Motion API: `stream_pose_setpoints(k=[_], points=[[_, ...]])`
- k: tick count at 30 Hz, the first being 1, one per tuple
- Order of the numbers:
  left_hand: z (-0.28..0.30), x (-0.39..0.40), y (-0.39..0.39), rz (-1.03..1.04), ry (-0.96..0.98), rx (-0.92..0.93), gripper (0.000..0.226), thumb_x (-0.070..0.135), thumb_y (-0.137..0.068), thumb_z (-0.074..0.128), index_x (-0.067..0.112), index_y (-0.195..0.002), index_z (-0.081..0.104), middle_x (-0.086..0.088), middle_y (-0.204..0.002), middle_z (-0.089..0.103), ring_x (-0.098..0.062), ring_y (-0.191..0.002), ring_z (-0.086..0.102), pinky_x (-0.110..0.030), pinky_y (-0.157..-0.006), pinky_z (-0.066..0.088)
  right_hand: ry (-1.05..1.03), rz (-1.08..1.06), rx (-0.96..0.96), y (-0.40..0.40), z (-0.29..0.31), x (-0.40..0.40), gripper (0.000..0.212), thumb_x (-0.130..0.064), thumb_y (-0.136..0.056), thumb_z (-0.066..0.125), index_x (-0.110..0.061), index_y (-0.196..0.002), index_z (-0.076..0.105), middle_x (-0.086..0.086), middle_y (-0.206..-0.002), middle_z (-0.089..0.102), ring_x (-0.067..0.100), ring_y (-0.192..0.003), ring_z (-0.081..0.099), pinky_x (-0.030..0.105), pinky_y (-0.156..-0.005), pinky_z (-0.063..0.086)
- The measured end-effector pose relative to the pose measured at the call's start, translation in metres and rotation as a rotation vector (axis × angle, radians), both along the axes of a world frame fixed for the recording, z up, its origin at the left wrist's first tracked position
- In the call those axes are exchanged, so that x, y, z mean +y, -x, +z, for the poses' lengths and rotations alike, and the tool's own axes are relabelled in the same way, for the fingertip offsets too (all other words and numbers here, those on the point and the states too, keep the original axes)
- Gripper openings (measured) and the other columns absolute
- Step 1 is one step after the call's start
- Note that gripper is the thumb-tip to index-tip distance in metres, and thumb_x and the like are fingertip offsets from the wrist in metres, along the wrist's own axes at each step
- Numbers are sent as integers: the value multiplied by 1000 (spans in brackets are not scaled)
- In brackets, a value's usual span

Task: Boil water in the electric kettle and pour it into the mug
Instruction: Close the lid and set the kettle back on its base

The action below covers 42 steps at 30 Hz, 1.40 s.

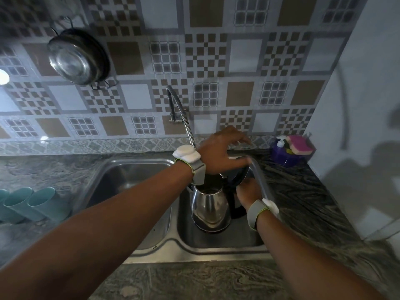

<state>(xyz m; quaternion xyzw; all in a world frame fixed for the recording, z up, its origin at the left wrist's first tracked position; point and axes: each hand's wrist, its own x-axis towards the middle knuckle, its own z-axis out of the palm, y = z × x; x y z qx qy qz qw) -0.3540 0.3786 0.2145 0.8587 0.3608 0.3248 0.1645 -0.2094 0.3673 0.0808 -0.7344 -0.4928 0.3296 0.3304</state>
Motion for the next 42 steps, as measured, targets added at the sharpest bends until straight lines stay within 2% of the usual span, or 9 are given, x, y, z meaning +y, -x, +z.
stream_pose_setpoints(k=[4,8,10,14,19,22,26,33,42], points=[[-5,-6,-12,-104,46,316,77,49,-70,85,33,-138,54,0,-142,43,-17,-132,45,-31,-111,39,-69,52,-79,-7,-1,-5,26,-19,-93,47,-4,-85,67,19,-95,69,43,-92,63,36,-68,45],[0,-7,-17,-142,66,468,82,42,-69,87,28,-141,50,-4,-140,46,-22,-126,49,-38,-105,45,-6,50,-88,-16,-2,-1,25,-19,-93,52,0,-85,67,23,-96,69,43,-94,63,33,-67,41],[4,-6,-14,-142,71,460,82,42,-68,88,25,-139,52,-3,-134,50,-21,-121,51,-36,-102,46,-16,-3,-34,-16,1,-1,31,-26,-95,51,1,-95,68,24,-98,67,41,-94,62,34,-72,41],[8,-5,-4,-105,63,450,79,47,-64,89,25,-133,57,-1,-128,53,-19,-117,52,-35,-101,46,-3,-48,54,-20,6,-3,47,-51,-92,47,-11,-76,66,11,-77,63,33,-80,60,34,-71,39],[-1,-3,17,-49,92,392,77,50,-63,89,29,-131,57,0,-126,55,-18,-114,54,-38,-101,48,-28,-36,51,-31,9,-3,54,-50,-94,46,-2,-94,71,15,-89,63,32,-89,59,34,-76,39],[-11,-2,27,-14,108,340,81,51,-61,89,32,-132,56,2,-127,58,-17,-116,56,-39,-102,49,-49,-70,75,-36,12,-2,49,-44,-94,51,1,-84,69,10,-77,58,28,-76,53,35,-75,40],[-27,-3,35,41,161,279,85,51,-57,91,37,-133,54,5,-130,59,-15,-119,57,-39,-104,49,-35,-85,109,-38,14,0,45,-43,-92,53,-14,-58,57,1,-64,57,28,-72,54,33,-73,39],[-41,-4,39,67,224,180,88,44,-55,95,32,-133,56,7,-128,65,-11,-120,60,-27,-104,47,-48,-93,159,-36,16,4,47,-46,-90,53,-6,-72,69,14,-77,70,32,-80,65,41,-79,51],[-52,0,45,108,295,149,90,50,-50,94,32,-130,57,11,-130,61,-8,-123,57,-29,-105,47,-89,-54,158,-38,16,6,47,-46,-89,55,-5,-70,70,14,-73,70,31,-77,65,40,-79,50]])
